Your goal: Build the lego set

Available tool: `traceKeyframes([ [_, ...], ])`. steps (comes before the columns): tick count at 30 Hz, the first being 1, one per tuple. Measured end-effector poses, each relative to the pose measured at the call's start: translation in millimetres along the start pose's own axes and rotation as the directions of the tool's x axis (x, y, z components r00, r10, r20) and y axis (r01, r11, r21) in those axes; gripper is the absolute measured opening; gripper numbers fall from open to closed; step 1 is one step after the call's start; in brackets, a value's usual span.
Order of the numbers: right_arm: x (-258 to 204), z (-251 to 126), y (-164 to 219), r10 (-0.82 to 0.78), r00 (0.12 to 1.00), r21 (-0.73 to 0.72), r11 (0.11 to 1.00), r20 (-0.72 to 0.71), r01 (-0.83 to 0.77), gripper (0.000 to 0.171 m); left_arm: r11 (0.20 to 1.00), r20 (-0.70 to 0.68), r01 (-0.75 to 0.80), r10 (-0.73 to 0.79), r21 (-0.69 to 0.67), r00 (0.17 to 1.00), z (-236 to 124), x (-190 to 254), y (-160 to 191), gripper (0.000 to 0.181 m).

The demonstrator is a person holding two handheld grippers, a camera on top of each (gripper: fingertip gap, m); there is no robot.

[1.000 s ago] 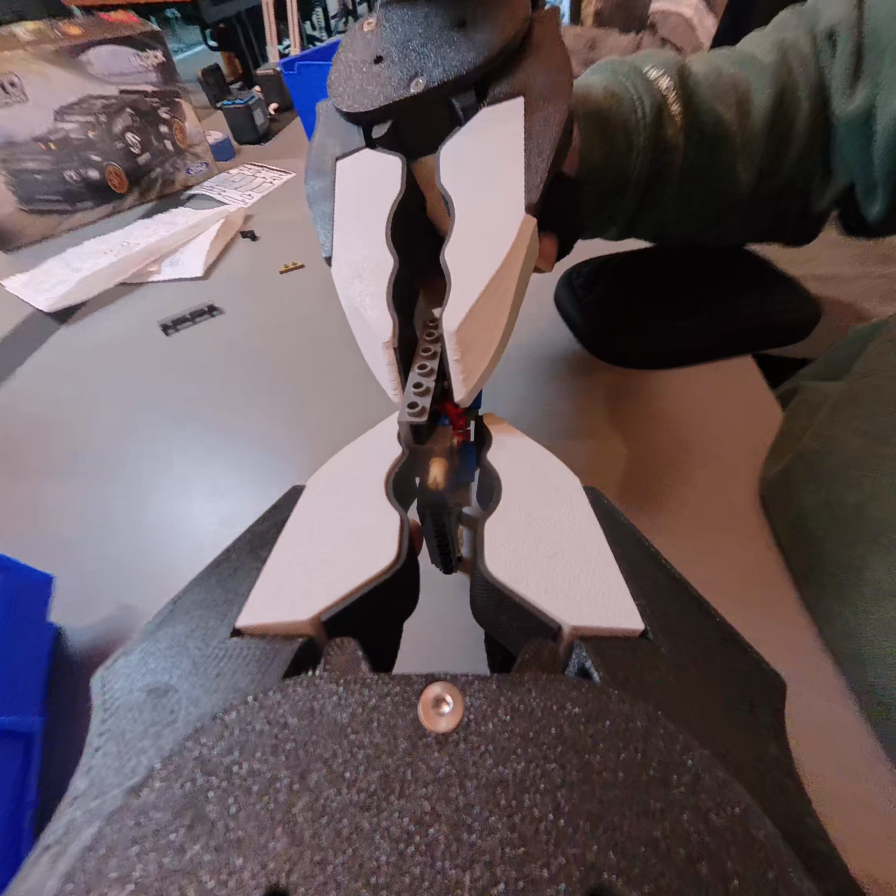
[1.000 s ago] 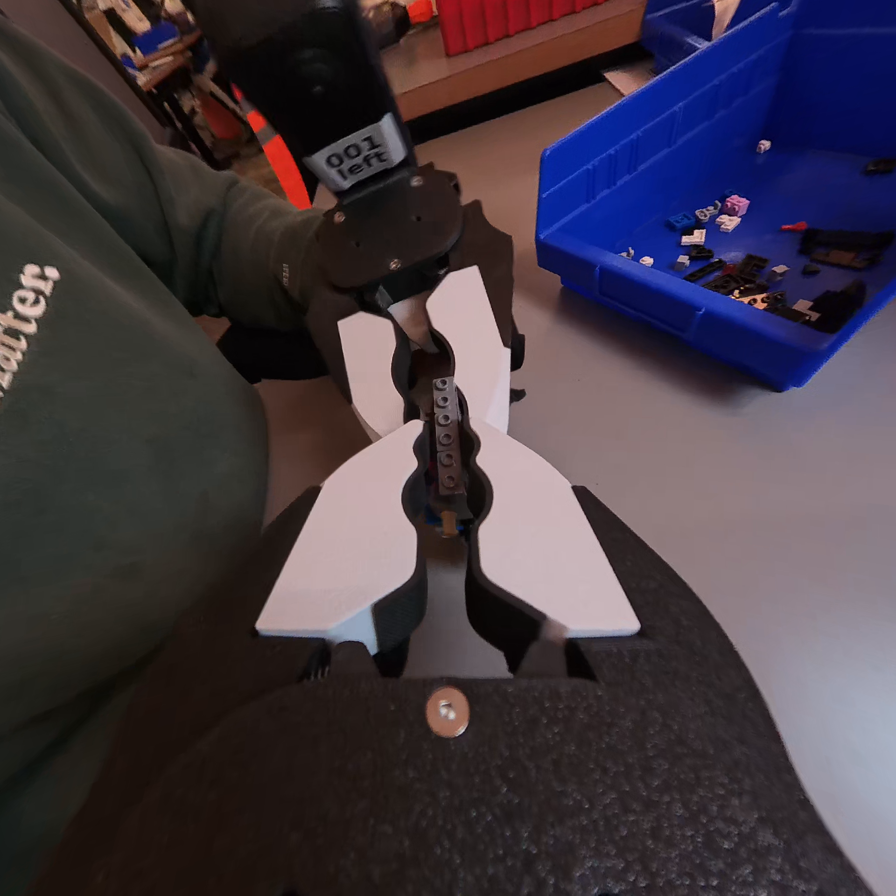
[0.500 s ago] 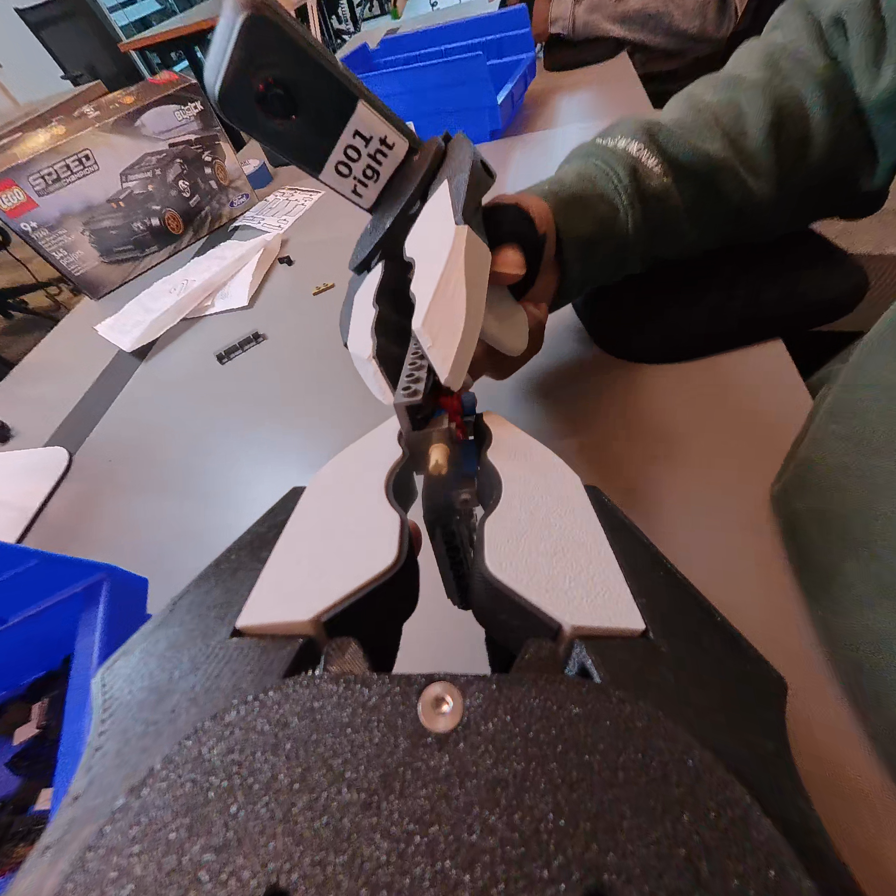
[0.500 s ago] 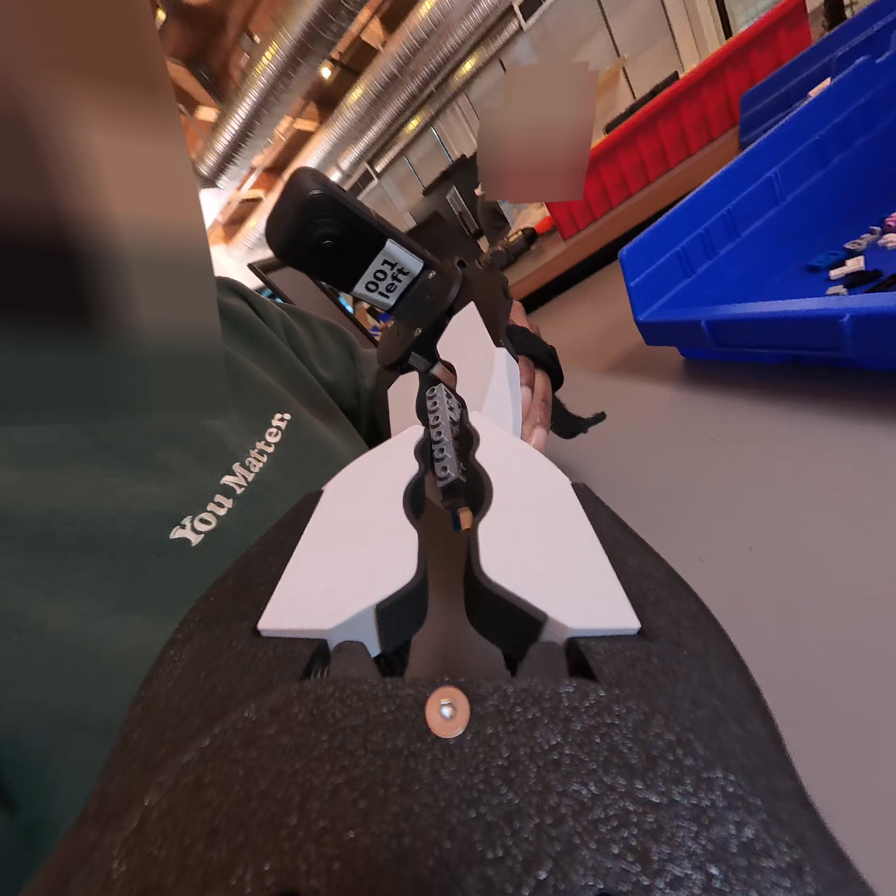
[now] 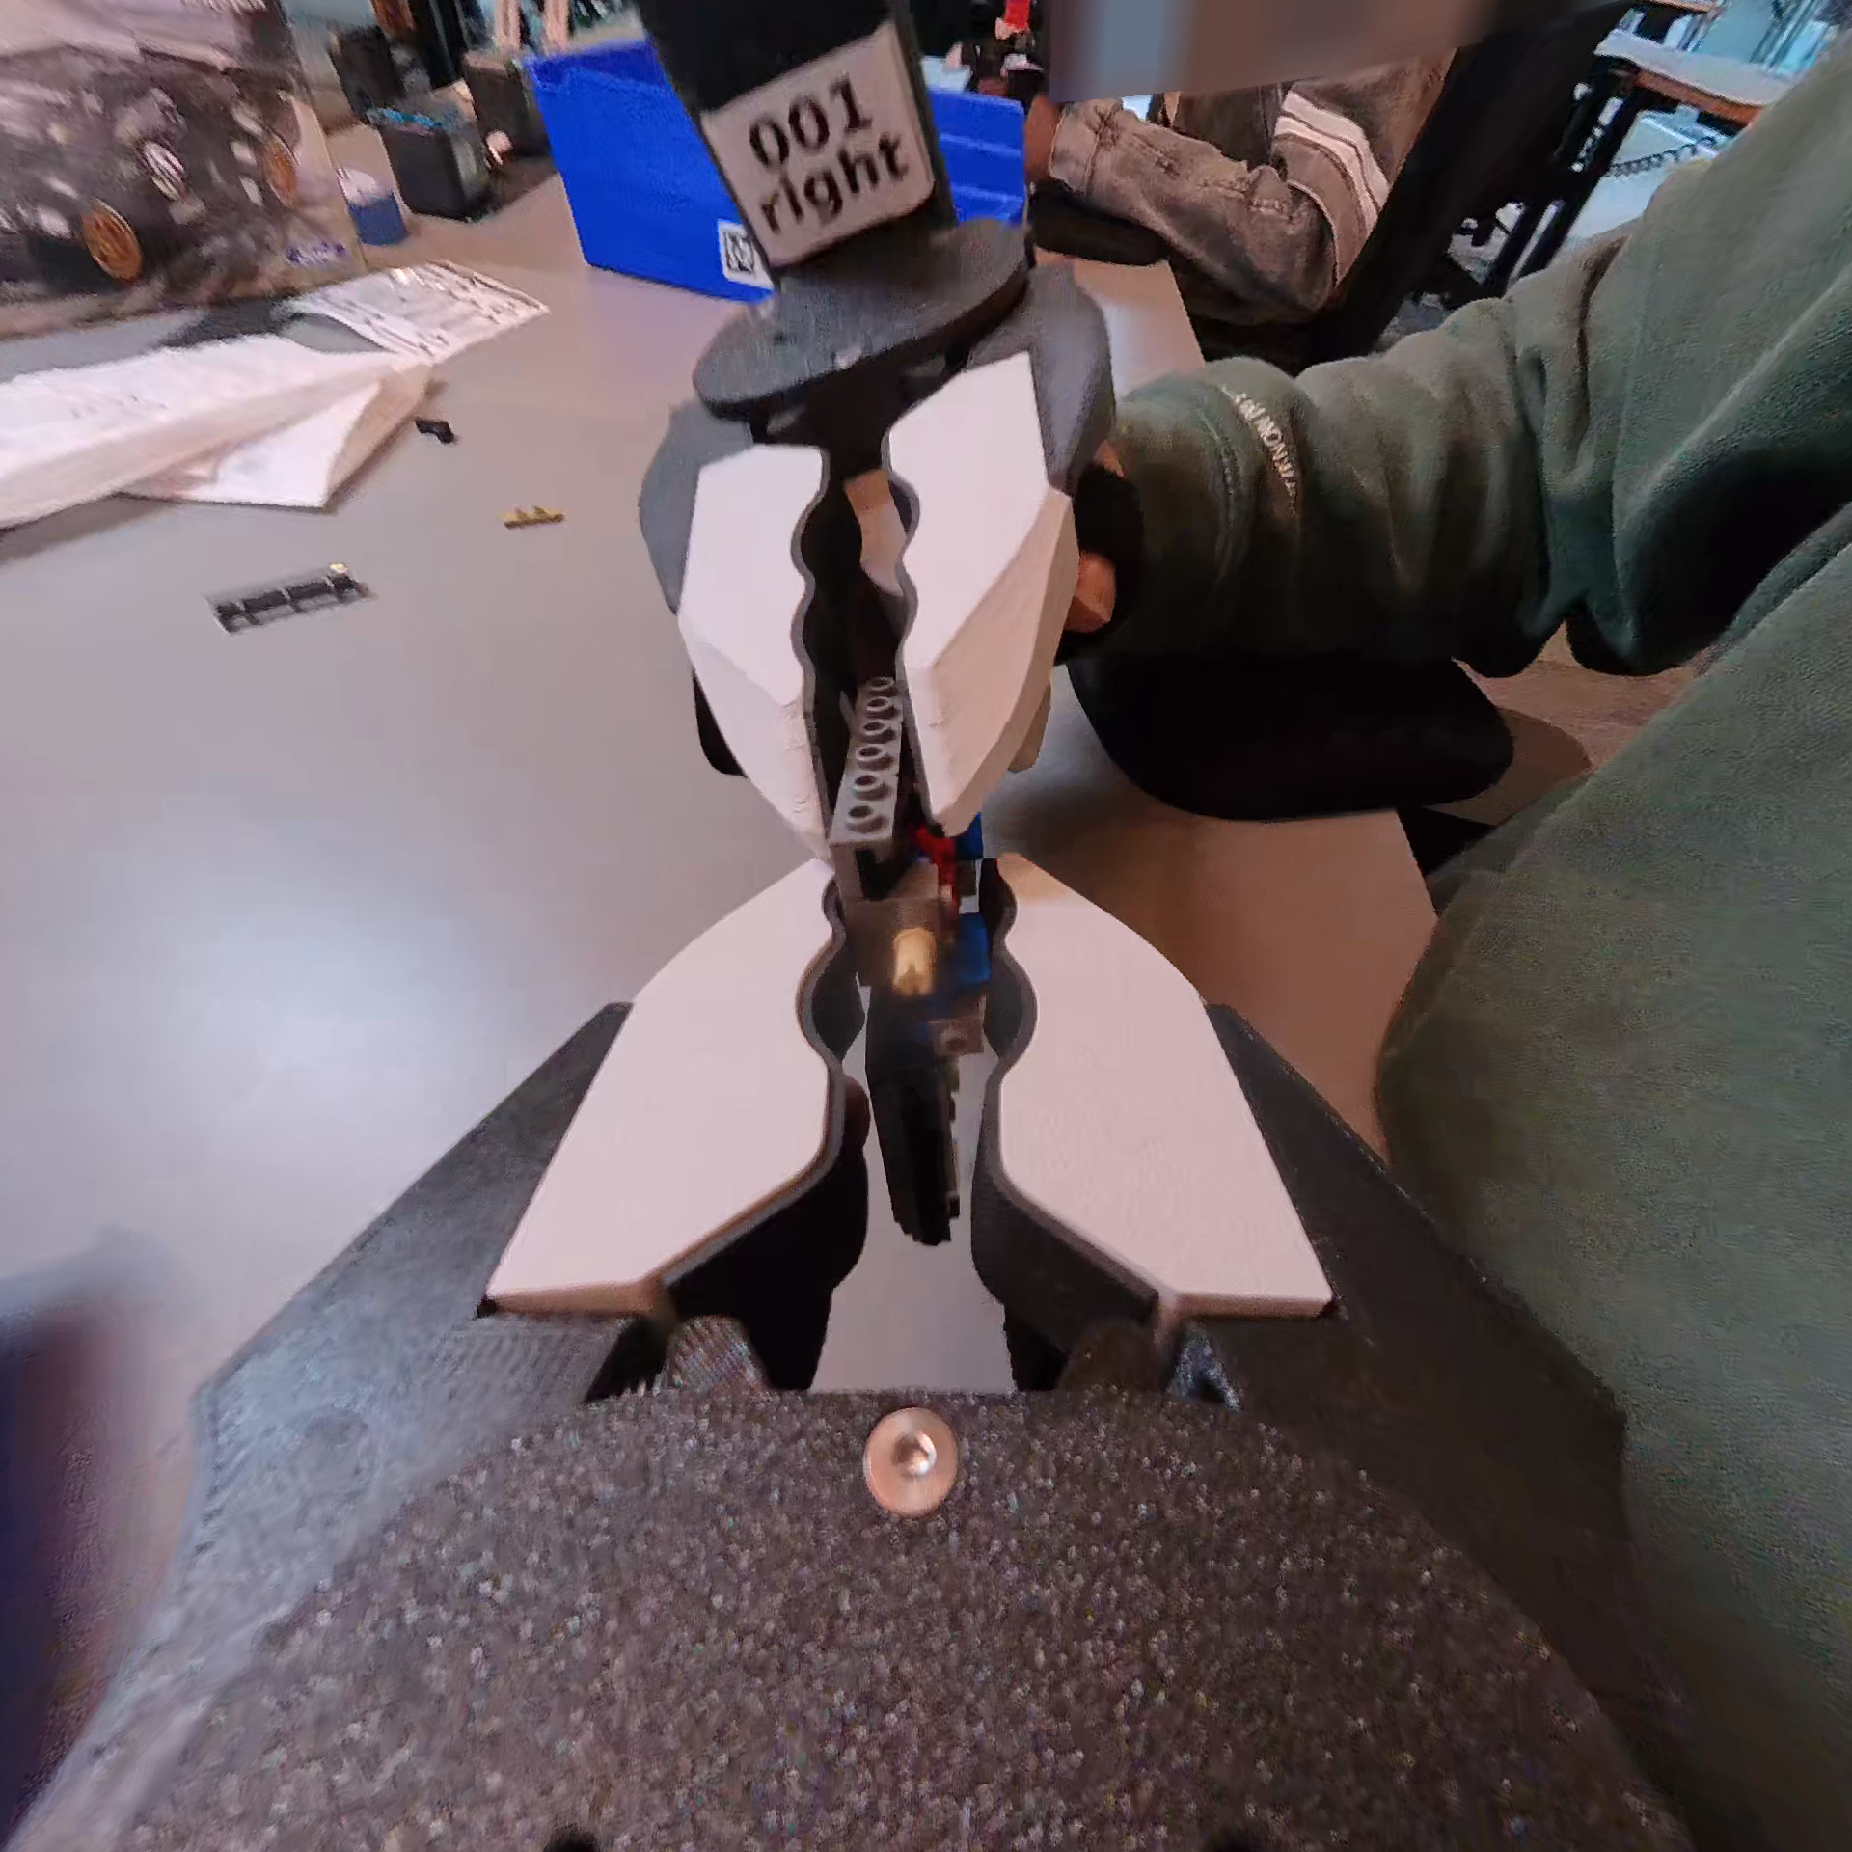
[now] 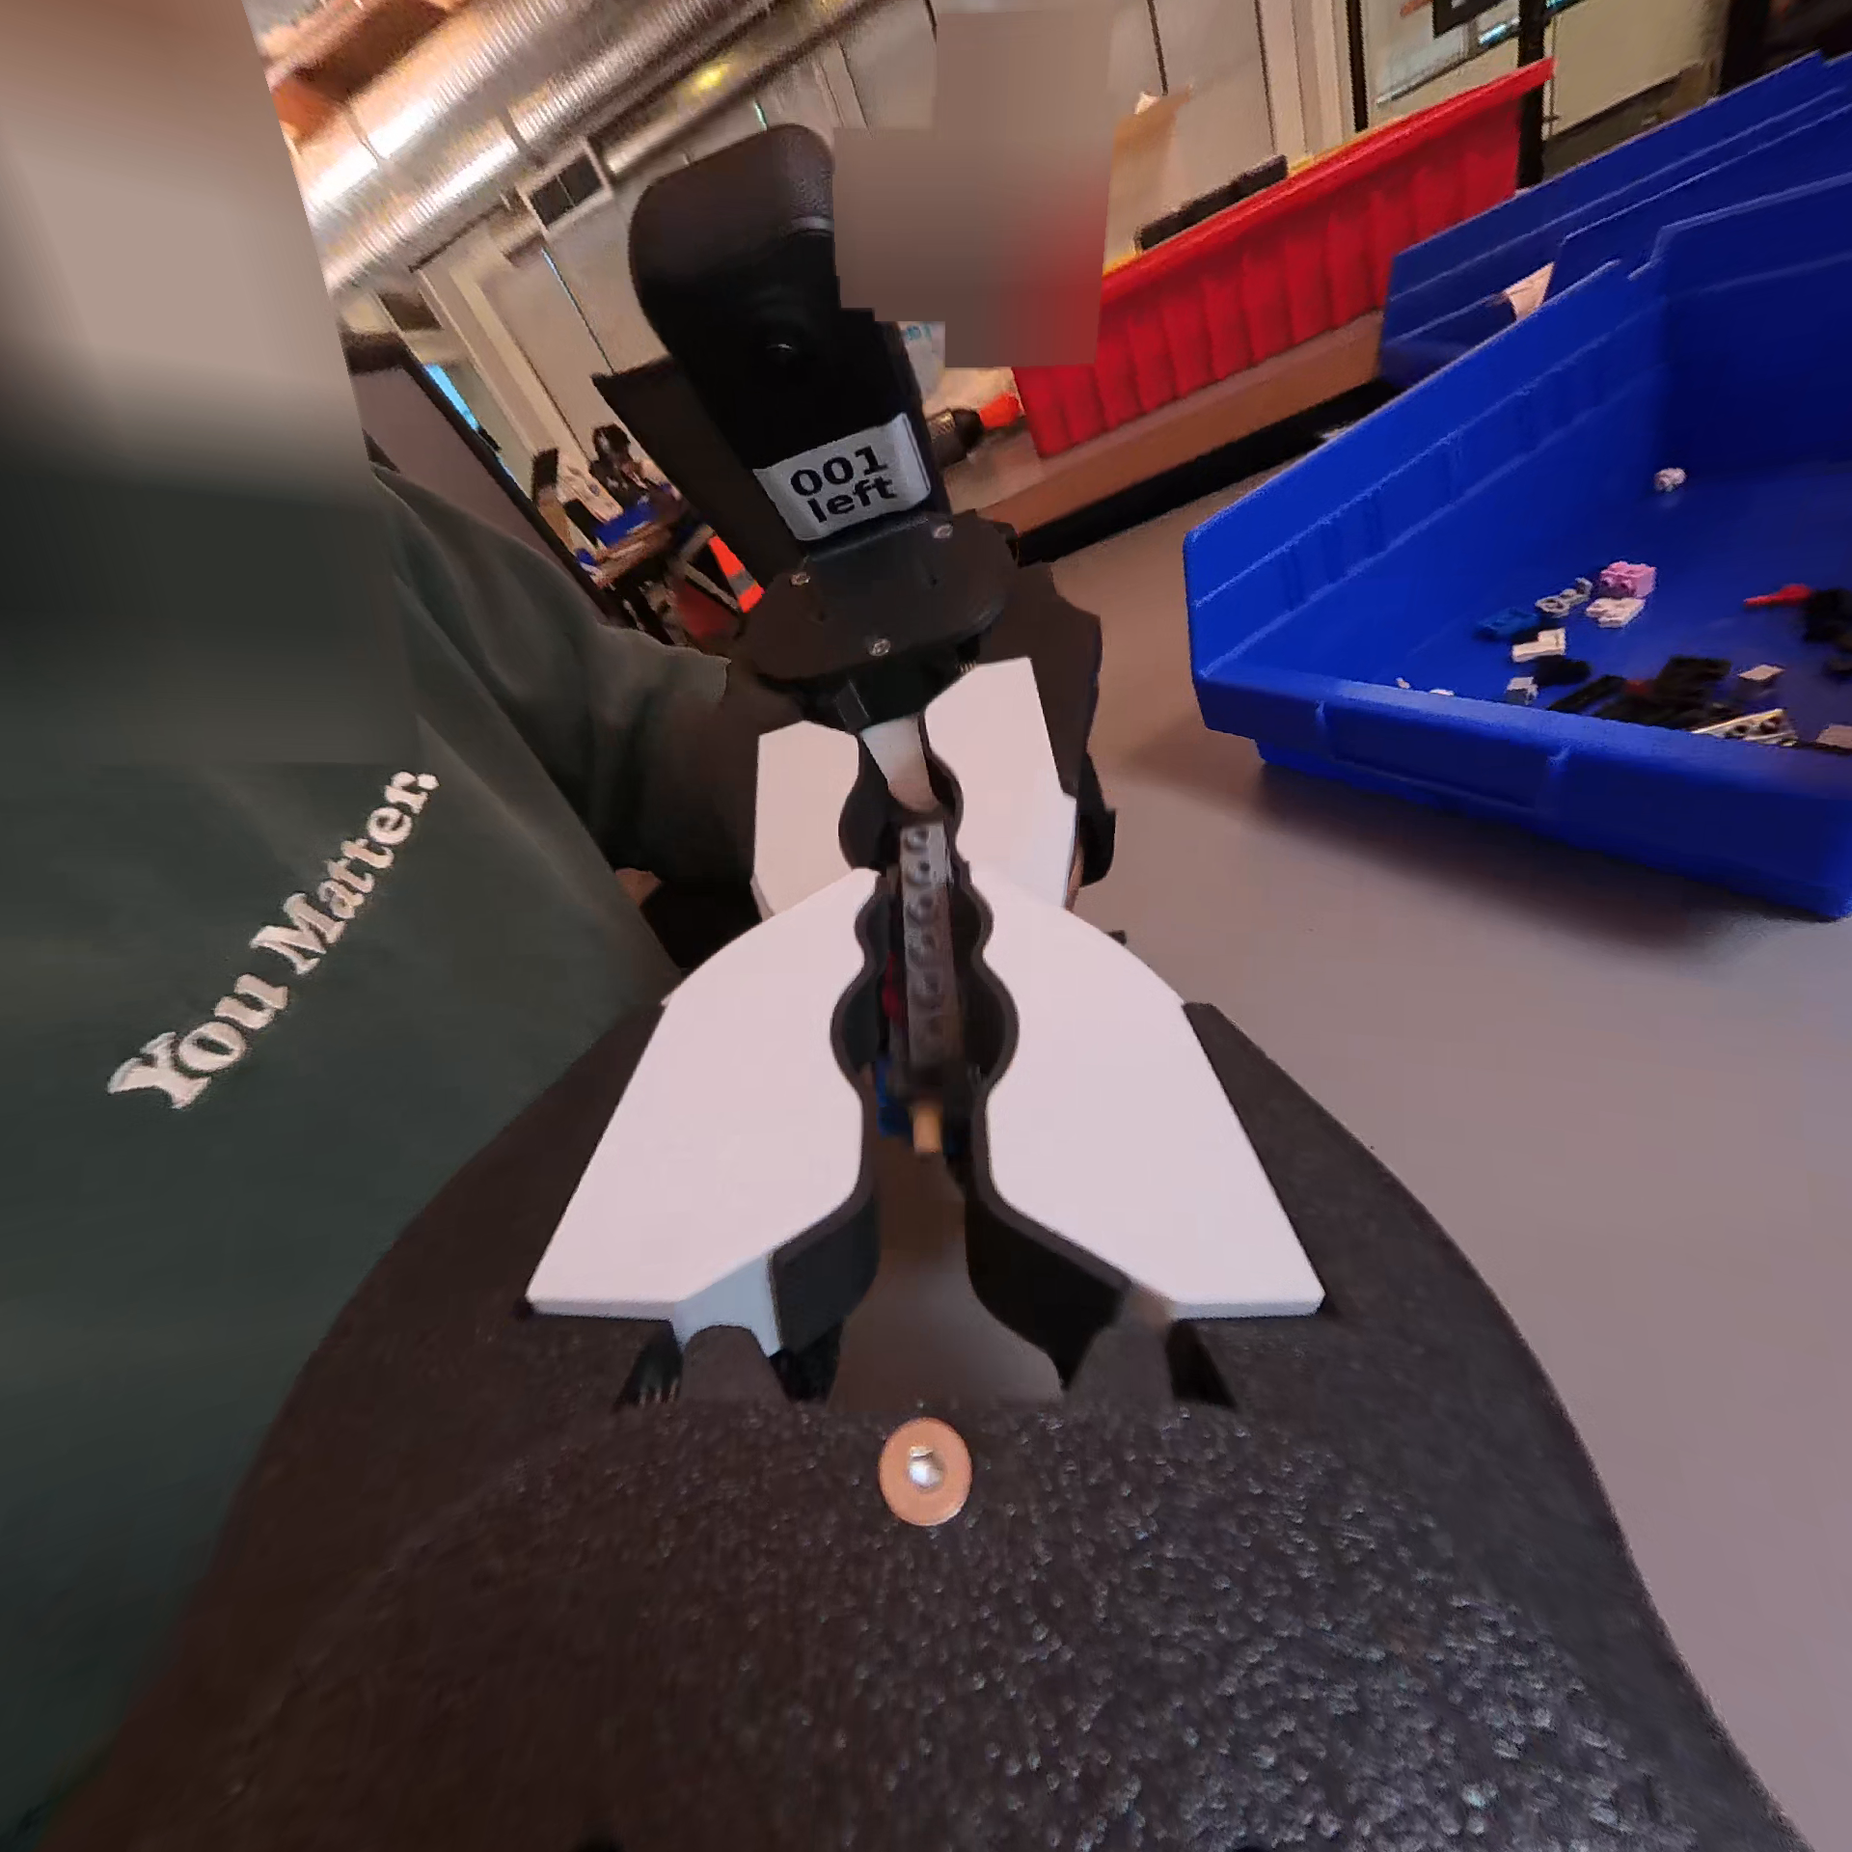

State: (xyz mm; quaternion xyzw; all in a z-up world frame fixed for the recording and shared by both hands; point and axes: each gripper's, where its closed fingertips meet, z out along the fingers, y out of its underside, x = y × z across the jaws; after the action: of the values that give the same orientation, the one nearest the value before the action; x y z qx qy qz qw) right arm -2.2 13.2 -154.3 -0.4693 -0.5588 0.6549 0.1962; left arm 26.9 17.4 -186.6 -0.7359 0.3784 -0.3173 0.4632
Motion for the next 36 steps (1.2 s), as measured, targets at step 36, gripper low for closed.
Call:
traceKeyframes([
  [36,17,-7,-1,0.298,0.940,0.199,0.924,0.167,-0.328,0.007,0.978,-0.090,0.204,-0.200,0.036,0.976,5,-7,6,0.021],
])
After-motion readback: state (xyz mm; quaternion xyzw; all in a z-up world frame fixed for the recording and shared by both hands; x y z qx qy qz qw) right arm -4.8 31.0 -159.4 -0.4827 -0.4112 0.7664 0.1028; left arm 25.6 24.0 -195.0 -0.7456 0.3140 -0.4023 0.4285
